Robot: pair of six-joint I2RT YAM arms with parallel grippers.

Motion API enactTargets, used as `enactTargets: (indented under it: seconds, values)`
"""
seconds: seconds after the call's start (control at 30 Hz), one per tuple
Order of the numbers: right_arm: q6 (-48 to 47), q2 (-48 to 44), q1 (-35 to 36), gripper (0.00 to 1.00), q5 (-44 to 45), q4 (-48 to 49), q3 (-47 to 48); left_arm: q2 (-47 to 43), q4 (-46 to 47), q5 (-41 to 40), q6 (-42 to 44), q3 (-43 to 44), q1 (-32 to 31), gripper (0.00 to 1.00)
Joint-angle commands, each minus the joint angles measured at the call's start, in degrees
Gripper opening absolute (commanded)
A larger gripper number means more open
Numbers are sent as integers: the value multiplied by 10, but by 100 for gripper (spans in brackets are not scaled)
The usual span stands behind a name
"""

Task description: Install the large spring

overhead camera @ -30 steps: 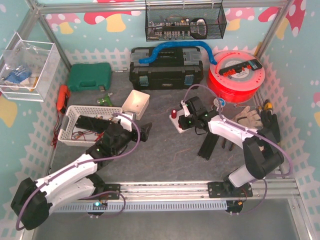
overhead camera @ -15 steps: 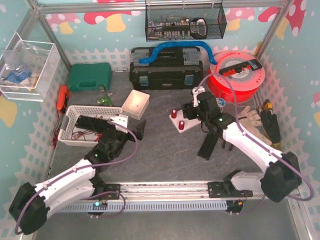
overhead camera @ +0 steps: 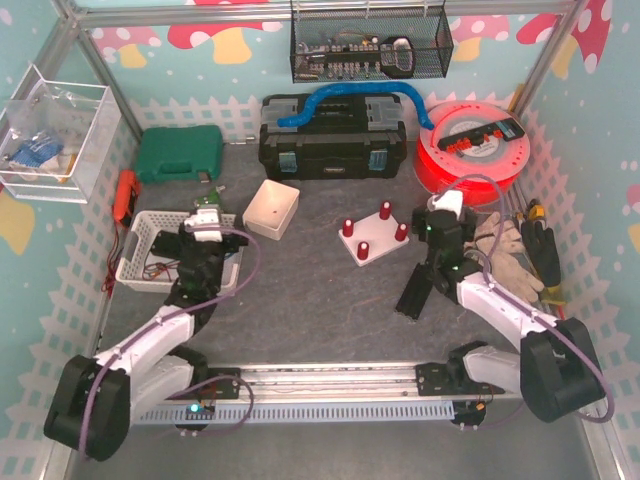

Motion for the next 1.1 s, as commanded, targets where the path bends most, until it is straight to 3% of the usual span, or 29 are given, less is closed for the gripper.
enactTargets:
  seconds: [0.0,0.2,0.43,0.63,0.87,0.97,1.07]
  values:
    - [-60,4,-70,99,-3,129,-40,13,59,62,5,-28,76,99]
    - [-166,33,-124,99,-19,240,-88,45,116,119,-3,-76,149,99]
    - [-141,65,-184,99,-107,347,-137,119,260,223,38,-116,177,99]
    - [-165,121,-207,99,-154,470,-187,167,280,261,34,-89,179,99]
    - [-164,82,-224,99,-211,502,-232,228,356,306,23,-85,189,99]
    - [-172,63,-225,99,-244,528,-254,272,441,278,13,-103,191,99]
    - [-154,67,-225,99,-308,497,-237,304,453,275,1,-95,200,99]
